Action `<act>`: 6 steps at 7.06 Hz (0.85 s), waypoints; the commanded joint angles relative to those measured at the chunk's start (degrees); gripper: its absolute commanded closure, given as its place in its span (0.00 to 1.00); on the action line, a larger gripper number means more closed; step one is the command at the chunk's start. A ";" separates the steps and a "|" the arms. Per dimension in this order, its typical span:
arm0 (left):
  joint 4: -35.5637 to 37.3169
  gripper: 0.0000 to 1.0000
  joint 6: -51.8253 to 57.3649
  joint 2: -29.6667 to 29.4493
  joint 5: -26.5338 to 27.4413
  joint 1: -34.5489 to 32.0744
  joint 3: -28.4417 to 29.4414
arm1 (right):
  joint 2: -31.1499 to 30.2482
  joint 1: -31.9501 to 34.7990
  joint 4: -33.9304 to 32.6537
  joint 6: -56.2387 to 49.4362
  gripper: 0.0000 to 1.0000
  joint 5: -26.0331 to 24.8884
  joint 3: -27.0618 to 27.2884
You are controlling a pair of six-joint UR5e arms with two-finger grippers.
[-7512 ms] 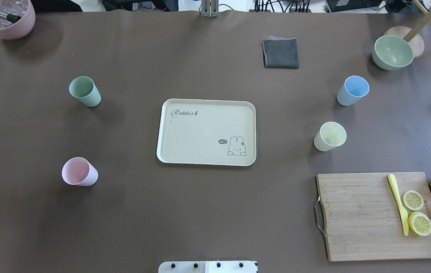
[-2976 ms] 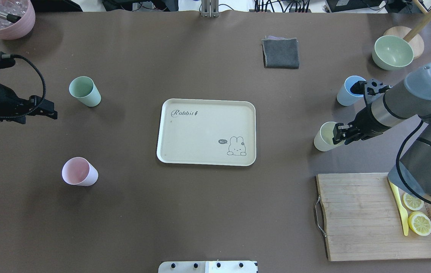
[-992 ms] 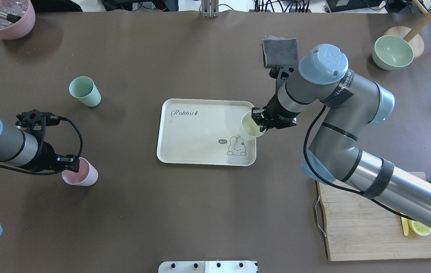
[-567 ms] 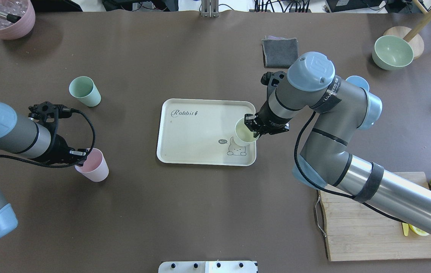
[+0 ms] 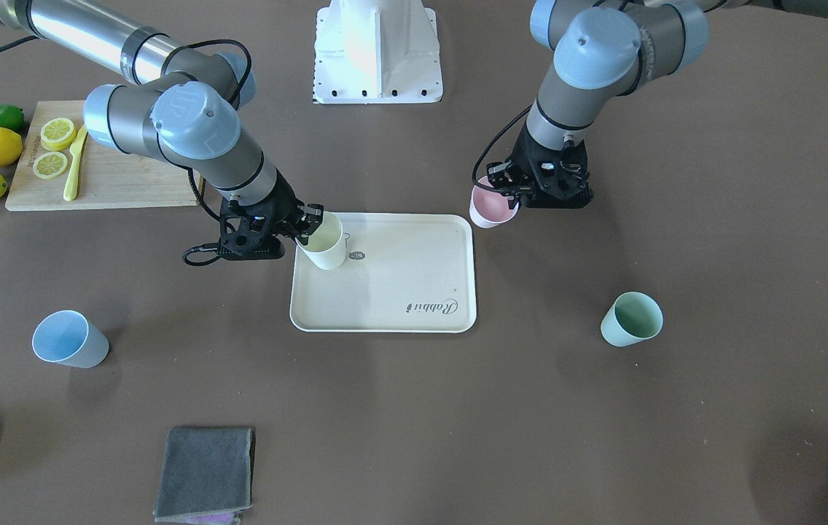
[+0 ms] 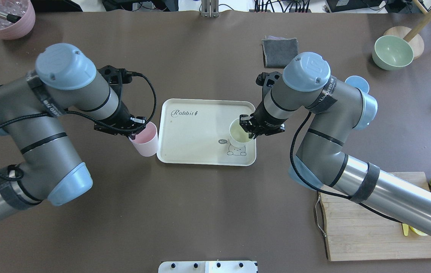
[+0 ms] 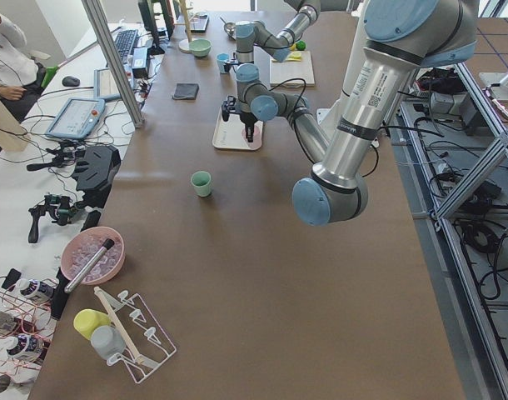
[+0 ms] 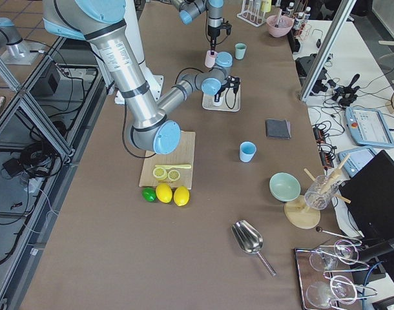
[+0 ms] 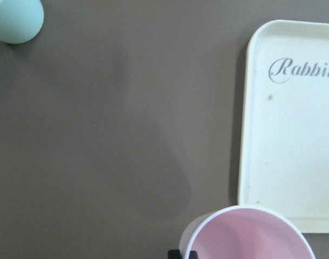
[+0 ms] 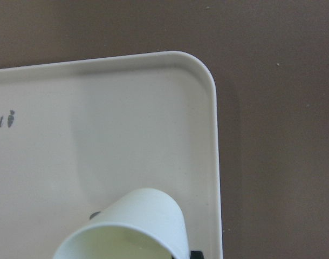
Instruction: Place all cups on tray
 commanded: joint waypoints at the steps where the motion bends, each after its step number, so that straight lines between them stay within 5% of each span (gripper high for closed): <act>1: -1.40 1.00 -3.13 -7.31 -0.01 0.01 7.86 | -1.36 2.65 -0.75 -0.14 0.00 0.95 3.79; 5: -11.69 1.00 -6.15 -10.85 0.34 0.19 19.31 | -4.45 16.79 -3.99 -16.43 0.00 7.28 -0.46; 6: -11.70 0.45 -5.98 -10.76 0.34 0.19 19.32 | -4.71 21.00 -4.97 -22.67 0.00 8.42 -3.44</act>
